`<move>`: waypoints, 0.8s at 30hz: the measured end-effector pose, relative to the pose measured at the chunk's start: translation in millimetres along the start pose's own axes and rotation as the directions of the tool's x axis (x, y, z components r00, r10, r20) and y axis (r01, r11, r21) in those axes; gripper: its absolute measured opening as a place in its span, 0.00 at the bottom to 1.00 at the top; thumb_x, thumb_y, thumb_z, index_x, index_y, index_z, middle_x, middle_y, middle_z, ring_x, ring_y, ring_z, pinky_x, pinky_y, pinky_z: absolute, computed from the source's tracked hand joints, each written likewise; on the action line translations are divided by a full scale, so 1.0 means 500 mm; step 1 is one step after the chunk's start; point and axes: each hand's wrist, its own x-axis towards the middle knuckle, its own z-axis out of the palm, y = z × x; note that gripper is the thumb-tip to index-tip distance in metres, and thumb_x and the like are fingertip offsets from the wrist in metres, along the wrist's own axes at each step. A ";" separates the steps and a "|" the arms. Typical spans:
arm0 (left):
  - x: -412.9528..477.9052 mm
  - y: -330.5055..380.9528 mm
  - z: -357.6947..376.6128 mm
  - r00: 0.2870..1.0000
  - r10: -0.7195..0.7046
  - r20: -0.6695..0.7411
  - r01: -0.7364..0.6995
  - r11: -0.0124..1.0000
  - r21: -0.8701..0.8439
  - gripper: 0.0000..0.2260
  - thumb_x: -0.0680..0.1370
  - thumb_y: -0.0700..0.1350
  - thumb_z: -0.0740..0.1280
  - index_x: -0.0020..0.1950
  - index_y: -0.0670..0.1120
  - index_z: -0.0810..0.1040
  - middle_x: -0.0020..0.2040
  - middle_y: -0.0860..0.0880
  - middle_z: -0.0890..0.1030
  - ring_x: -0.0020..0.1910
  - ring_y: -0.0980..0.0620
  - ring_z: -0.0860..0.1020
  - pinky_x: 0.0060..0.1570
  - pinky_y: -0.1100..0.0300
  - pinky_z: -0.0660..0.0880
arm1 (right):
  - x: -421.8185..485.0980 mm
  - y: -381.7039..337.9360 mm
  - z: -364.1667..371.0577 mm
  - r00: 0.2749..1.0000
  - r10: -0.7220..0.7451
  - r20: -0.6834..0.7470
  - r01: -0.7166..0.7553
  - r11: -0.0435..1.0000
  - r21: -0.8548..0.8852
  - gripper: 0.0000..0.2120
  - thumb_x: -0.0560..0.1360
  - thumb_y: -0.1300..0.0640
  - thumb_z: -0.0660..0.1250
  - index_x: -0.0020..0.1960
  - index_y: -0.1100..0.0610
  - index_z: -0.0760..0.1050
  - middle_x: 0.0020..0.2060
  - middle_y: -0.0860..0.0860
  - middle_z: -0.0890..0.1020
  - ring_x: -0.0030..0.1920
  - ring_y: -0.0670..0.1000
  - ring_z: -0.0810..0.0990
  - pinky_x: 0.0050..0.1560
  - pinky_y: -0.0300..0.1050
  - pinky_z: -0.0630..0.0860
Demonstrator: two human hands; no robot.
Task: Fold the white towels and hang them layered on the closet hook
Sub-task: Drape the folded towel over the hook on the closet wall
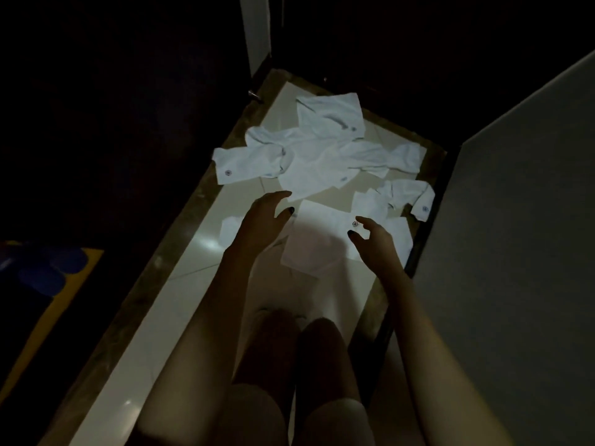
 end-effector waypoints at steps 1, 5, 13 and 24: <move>0.037 -0.038 0.037 1.000 0.016 0.012 -0.016 1.000 0.013 0.18 0.82 0.46 0.64 0.71 0.45 0.71 0.69 0.43 0.73 0.69 0.45 0.69 0.69 0.48 0.66 | 0.042 0.034 0.030 1.000 0.005 -0.005 -0.005 1.000 -0.006 0.24 0.80 0.56 0.66 0.74 0.60 0.67 0.70 0.59 0.72 0.70 0.58 0.70 0.67 0.46 0.64; 0.193 -0.184 0.172 0.993 0.095 0.075 -0.103 0.988 0.111 0.18 0.82 0.47 0.64 0.71 0.45 0.71 0.70 0.44 0.73 0.69 0.45 0.69 0.69 0.53 0.65 | 0.220 0.159 0.139 1.000 -0.009 -0.013 0.008 0.999 -0.041 0.26 0.80 0.55 0.66 0.75 0.60 0.65 0.71 0.60 0.70 0.71 0.59 0.68 0.68 0.48 0.64; 0.510 -0.425 0.368 0.933 0.182 0.309 -0.282 0.904 0.320 0.22 0.81 0.51 0.64 0.74 0.46 0.68 0.70 0.44 0.72 0.68 0.46 0.71 0.64 0.56 0.67 | 0.556 0.378 0.316 0.996 -0.026 -0.084 0.014 0.990 -0.141 0.29 0.80 0.54 0.66 0.77 0.60 0.60 0.73 0.62 0.67 0.72 0.61 0.66 0.70 0.51 0.64; 0.669 -0.662 0.593 0.976 -0.070 0.208 0.060 0.997 0.056 0.34 0.75 0.53 0.72 0.72 0.38 0.61 0.59 0.42 0.74 0.52 0.46 0.76 0.42 0.60 0.72 | 0.769 0.558 0.454 0.887 0.314 -0.338 -0.252 0.944 0.215 0.44 0.77 0.52 0.70 0.80 0.60 0.44 0.73 0.68 0.61 0.72 0.67 0.63 0.70 0.58 0.62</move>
